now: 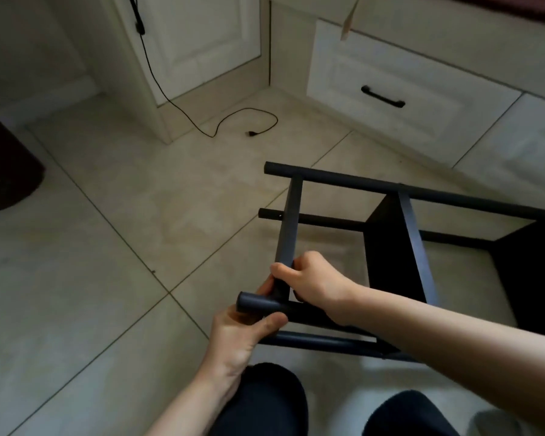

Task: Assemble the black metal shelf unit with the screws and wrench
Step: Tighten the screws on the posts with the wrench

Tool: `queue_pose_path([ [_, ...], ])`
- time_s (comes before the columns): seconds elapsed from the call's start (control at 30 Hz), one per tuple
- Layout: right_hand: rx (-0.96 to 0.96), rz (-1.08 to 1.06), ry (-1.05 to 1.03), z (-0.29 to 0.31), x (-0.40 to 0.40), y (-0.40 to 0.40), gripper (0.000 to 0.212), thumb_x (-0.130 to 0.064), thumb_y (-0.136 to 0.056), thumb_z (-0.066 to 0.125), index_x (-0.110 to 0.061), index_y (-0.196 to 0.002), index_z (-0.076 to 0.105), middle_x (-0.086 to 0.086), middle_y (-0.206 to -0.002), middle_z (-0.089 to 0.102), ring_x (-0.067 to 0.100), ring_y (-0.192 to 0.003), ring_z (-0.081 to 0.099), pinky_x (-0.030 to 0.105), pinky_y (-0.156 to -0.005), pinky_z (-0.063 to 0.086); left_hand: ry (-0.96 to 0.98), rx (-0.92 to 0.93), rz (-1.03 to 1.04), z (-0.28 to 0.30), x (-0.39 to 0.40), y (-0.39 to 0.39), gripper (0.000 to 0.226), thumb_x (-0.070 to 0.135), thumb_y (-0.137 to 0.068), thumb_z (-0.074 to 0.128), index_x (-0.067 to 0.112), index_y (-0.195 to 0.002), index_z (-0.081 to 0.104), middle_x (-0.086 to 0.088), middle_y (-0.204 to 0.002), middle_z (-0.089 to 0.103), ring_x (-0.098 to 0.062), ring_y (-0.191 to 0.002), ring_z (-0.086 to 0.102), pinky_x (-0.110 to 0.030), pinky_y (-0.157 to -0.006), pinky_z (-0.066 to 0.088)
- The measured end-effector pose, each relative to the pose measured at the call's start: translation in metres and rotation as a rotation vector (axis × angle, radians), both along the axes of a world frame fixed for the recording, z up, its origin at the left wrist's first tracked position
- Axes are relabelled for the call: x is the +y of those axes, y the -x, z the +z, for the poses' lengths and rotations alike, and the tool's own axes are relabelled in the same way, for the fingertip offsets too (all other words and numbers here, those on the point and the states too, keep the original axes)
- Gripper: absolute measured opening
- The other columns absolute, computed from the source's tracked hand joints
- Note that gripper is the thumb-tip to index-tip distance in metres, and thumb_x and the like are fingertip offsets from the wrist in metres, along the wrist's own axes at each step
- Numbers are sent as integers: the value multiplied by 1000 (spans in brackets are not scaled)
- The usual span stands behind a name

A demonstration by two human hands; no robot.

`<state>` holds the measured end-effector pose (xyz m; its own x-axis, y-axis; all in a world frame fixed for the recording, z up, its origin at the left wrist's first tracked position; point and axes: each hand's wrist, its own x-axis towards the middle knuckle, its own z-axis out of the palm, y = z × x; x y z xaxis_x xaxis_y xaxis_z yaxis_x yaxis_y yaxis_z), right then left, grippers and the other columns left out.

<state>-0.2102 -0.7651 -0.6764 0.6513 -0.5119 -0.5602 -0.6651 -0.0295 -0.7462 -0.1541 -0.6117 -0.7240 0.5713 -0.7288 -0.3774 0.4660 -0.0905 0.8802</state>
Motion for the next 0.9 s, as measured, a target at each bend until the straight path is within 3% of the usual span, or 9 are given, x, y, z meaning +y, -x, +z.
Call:
queue_pose_path([
  [0.07, 10, 15, 18, -10, 0, 6, 34, -39, -94, 60, -6, -92, 69, -4, -66, 60, 4, -52, 53, 19, -52, 40, -7, 24, -15, -9, 0, 3, 56, 20, -51, 89, 30, -106, 79, -10, -114, 75, -19, -109, 71, -20, -82, 55],
  [0.3, 48, 44, 125, -35, 1, 21, 33, -41, -92, 61, -14, -74, 63, -6, -64, 59, 3, -54, 54, 10, -42, 34, -61, 89, -38, -38, 2, 8, 66, 11, -43, 91, 12, -108, 78, -14, -111, 75, -23, -103, 73, -24, -77, 57],
  [0.47, 22, 23, 113, -38, -3, 20, 35, -38, -89, 65, -16, -62, 58, -13, -40, 51, -5, -39, 48, 8, -37, 30, -79, -112, -55, -36, 0, 0, 60, 11, -43, 91, 24, -100, 78, -5, -107, 77, -18, -103, 73, -24, -86, 57],
  [0.53, 33, 42, 97, -39, -5, 18, 37, -37, -88, 65, -18, -59, 54, -18, -34, 47, -5, -36, 46, 9, -37, 29, -92, -226, -80, -30, -1, -5, 54, 11, -44, 91, 32, -93, 80, 4, -105, 77, -10, -102, 72, -18, -86, 54],
  [0.63, 76, 51, 64, -40, -8, 13, 31, -38, -84, 68, -16, -63, 58, -12, -38, 47, 3, -45, 50, 21, -48, 50, -110, -337, -144, -21, -4, -10, 55, 16, -44, 90, 51, -84, 78, 16, -98, 76, 1, -99, 70, -8, -84, 48],
  [0.7, 61, 29, -2, -39, -11, 10, 27, -36, -84, 69, -13, -71, 65, -10, -53, 54, 7, -56, 55, 31, -54, 60, -109, -337, -167, -18, -4, -12, 52, 15, -45, 90, 50, -82, 78, 17, -98, 76, 1, -101, 69, -7, -84, 48],
  [0.8, -13, 36, -30, -37, -20, 4, 28, -43, -86, 69, -16, -89, 69, -2, -80, 70, 10, -77, 67, 27, -52, 58, -111, -350, -209, -17, -3, -14, 52, 21, -46, 91, 50, -87, 77, 16, -104, 75, 0, -107, 68, -8, -90, 47],
  [0.9, -5, 45, 37, -37, -27, -4, 36, -45, -85, 71, -10, -93, 69, -2, -71, 65, 7, -61, 60, 19, -45, 48, -114, -367, -226, -17, -1, -15, 53, 25, -47, 92, 51, -90, 76, 16, -107, 74, -1, -110, 67, -7, -92, 46],
])
